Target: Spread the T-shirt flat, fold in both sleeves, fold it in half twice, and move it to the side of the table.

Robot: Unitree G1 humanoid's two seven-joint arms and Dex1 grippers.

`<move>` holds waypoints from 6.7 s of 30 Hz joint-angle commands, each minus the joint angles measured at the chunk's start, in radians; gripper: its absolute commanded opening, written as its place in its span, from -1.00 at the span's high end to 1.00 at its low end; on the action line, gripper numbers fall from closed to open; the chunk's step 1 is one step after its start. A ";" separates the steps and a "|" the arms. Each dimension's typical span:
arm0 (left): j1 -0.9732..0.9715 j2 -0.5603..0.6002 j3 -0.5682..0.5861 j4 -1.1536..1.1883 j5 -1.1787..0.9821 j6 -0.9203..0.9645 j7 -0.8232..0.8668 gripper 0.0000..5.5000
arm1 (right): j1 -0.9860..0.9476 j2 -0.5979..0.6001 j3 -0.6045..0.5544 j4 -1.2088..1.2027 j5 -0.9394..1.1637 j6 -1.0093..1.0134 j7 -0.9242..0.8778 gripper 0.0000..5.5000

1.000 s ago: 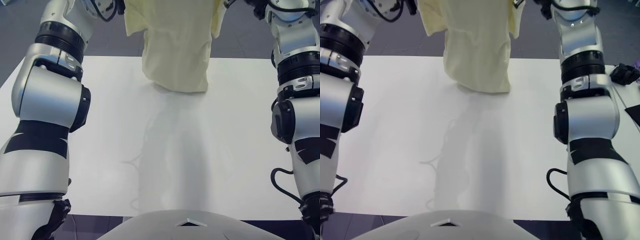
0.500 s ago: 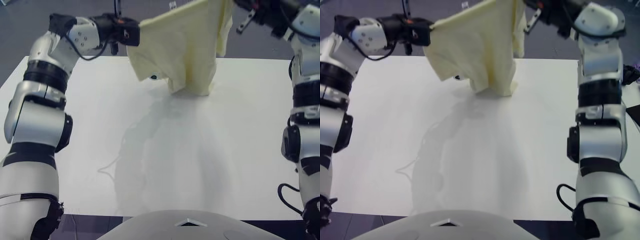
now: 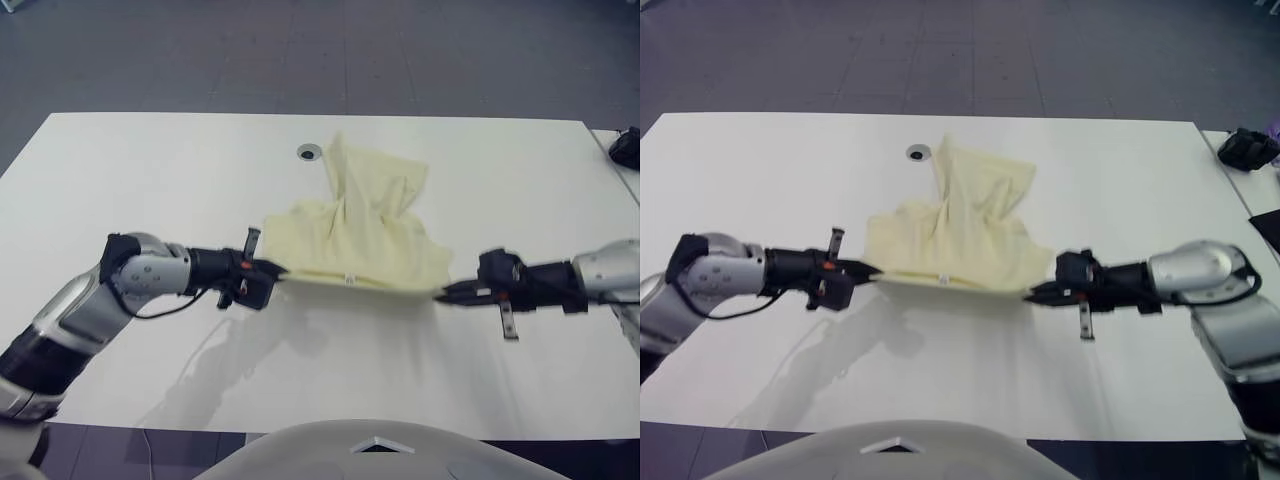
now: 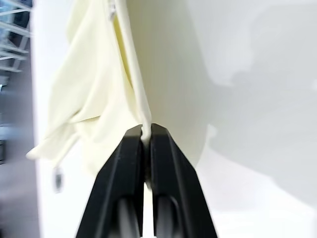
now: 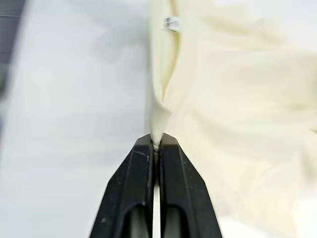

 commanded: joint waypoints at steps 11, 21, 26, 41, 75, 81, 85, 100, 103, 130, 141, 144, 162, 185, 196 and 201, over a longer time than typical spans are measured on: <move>0.360 0.139 0.327 -0.357 -0.321 0.286 -0.166 0.60 | 0.307 -0.112 -0.355 -0.244 0.136 0.161 0.086 0.64; -0.321 -0.274 0.116 0.325 -0.168 0.364 0.072 -0.06 | -0.463 0.185 0.042 0.264 -0.003 0.213 -0.390 0.01; -0.396 -0.489 -0.046 0.670 0.074 0.217 0.233 -0.36 | -0.641 0.436 0.191 0.622 -0.242 0.040 -0.659 -0.28; -0.594 -0.768 -0.039 1.187 0.196 0.047 0.368 -0.96 | -0.680 0.625 0.228 1.012 -0.432 -0.225 -0.819 -0.96; -0.817 -0.779 -0.189 1.713 0.535 -0.016 0.619 -0.96 | -0.908 0.719 0.260 1.555 -0.608 -0.509 -0.954 -0.96; -0.871 -0.804 -0.197 1.772 0.562 -0.006 0.678 -0.96 | -1.042 0.747 0.316 1.796 -0.701 -0.687 -0.997 -0.96; -0.894 -0.790 -0.204 1.809 0.585 0.026 0.708 -0.96 | -1.097 0.752 0.331 1.872 -0.751 -0.698 -1.067 -0.96; -0.864 -0.661 -0.062 1.602 0.494 -0.219 0.790 -0.96 | -1.029 0.739 0.008 1.526 -0.391 -0.824 -0.938 -0.96; -0.567 -0.518 0.146 1.159 0.271 -0.098 0.631 -0.96 | -0.719 0.691 -0.043 0.956 -0.236 -0.520 -0.879 -0.96; 0.933 -0.650 0.744 -0.266 -0.516 0.677 0.576 -0.96 | 0.694 0.755 -0.443 -0.317 0.505 0.241 -1.158 -0.72; 0.792 -0.653 0.692 -0.110 -0.553 0.776 0.571 -0.96 | 0.480 0.760 -0.303 -0.078 0.377 0.228 -1.188 -0.05; 0.765 -0.651 0.684 -0.095 -0.578 0.811 0.567 -0.96 | 0.477 0.765 -0.284 -0.054 0.353 0.220 -1.179 0.12; 0.572 -0.706 0.672 0.054 -0.683 0.975 0.618 -0.01 | 0.399 0.792 -0.253 0.058 0.288 0.209 -1.147 1.00; 0.455 -0.588 0.697 -0.189 -0.866 1.165 0.632 0.98 | 0.375 0.712 -0.250 -0.157 0.373 0.298 -1.095 1.00; 0.336 -0.607 0.485 -0.195 -0.834 1.206 0.673 0.98 | 0.261 0.643 -0.075 -0.205 0.401 0.391 -1.056 1.00; 0.303 -0.649 0.370 -0.171 -0.800 1.184 0.676 0.98 | 0.215 0.629 0.009 -0.160 0.368 0.402 -1.035 1.00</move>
